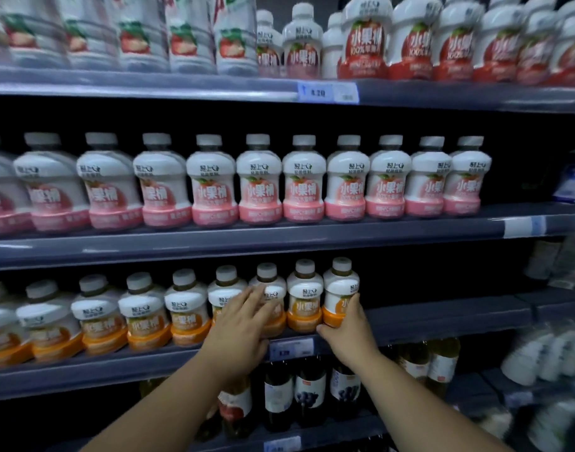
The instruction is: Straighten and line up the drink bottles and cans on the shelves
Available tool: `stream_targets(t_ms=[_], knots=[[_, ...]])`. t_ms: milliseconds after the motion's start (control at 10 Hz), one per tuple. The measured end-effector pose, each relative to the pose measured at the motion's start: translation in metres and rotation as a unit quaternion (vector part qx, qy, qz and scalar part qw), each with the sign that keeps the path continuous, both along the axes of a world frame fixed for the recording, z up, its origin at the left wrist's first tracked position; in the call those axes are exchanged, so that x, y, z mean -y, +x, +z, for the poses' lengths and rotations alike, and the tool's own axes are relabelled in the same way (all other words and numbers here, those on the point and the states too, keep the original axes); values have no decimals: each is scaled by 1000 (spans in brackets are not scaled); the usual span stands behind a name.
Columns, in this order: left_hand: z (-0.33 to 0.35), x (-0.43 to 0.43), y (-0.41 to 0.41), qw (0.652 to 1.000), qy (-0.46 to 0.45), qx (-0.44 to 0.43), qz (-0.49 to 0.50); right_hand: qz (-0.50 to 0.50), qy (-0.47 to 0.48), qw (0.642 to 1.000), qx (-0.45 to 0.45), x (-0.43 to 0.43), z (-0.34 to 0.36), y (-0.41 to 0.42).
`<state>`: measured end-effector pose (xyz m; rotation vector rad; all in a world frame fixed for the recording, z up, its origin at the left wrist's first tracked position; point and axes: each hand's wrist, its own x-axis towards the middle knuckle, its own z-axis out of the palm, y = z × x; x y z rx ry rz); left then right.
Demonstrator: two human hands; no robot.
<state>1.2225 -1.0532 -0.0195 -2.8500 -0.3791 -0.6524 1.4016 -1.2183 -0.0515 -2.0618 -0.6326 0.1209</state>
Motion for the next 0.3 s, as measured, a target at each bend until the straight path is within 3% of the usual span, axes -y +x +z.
stream_targets(t_ms=[300], knots=[[47,-17,-60,993,-98,-35,-60,31,77,995,55,0,52,-91]])
